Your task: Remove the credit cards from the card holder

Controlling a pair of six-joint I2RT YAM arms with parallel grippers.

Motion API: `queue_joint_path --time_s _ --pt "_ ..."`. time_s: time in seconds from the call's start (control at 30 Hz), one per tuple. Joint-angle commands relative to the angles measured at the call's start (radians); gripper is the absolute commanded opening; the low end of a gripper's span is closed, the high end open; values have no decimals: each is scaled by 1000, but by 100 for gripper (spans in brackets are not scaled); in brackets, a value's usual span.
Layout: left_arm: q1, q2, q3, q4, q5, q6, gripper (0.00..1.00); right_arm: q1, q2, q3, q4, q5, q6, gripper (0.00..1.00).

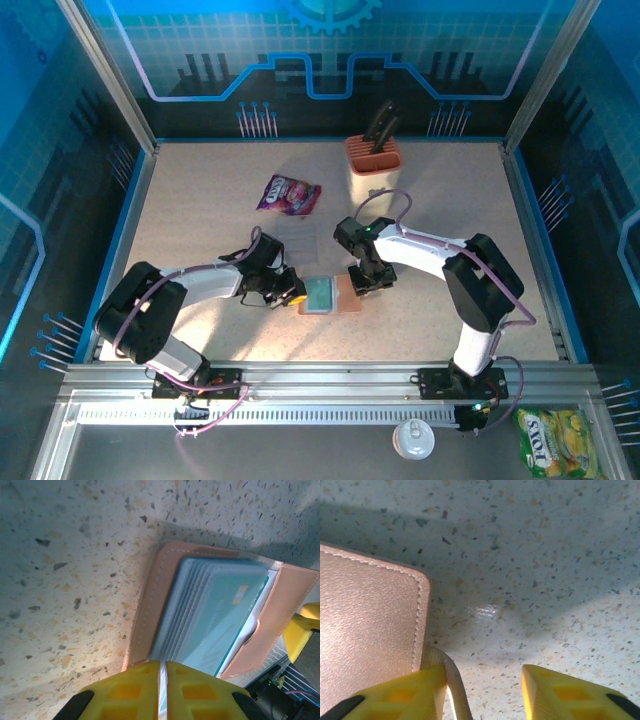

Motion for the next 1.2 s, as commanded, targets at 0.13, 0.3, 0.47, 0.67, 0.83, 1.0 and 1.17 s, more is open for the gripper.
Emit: queue_joint_path --time_s 0.13,0.3,0.47,0.67,0.83,1.0,1.17 --pt "-6 17 34 -52 -16 25 12 -22 8 -23 -24 29 25 54" --pt "-7 20 37 -54 -17 29 12 -38 -22 -33 -20 14 28 55" --pt "-5 37 36 -43 -11 30 13 -57 -40 -38 -7 -46 24 57" --pt "-5 54 34 -56 -13 32 13 -66 -61 -38 -11 -51 28 57" --pt "-5 57 34 -72 -21 41 13 -78 -63 -44 -22 -32 24 57" --pt "-3 59 39 -78 -25 44 12 -105 -66 -62 -21 -22 15 57" --pt "-4 58 43 -84 -27 44 13 -126 -55 -78 -11 -15 6 57"
